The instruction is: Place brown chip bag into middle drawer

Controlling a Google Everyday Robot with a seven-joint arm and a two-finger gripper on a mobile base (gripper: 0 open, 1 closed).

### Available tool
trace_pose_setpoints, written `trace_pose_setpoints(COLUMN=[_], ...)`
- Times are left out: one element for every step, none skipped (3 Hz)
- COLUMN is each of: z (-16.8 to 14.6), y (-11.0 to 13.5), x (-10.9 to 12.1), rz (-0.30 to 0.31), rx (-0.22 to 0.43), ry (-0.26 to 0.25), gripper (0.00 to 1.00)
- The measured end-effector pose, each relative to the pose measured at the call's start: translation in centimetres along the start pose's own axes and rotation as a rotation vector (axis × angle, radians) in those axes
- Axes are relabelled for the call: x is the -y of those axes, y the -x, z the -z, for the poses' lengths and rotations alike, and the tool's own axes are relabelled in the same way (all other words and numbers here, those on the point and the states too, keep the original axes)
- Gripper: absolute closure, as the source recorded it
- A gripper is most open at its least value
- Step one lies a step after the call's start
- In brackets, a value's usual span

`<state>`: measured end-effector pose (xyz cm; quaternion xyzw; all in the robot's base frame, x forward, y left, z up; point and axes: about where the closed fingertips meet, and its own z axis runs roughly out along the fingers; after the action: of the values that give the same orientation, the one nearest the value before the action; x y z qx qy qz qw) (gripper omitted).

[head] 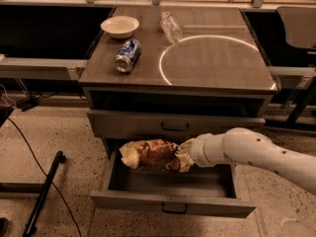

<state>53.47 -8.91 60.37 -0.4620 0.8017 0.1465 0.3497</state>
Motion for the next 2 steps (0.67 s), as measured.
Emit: trace_pose_setpoints(z=[-3.4, -5.9], y=[-3.0, -4.3], x=[-2.4, -5.0], rz=[0.042, 0.025], rx=[-0.114, -0.120], ry=[0.056, 0.156], gripper=[0.58, 0.34])
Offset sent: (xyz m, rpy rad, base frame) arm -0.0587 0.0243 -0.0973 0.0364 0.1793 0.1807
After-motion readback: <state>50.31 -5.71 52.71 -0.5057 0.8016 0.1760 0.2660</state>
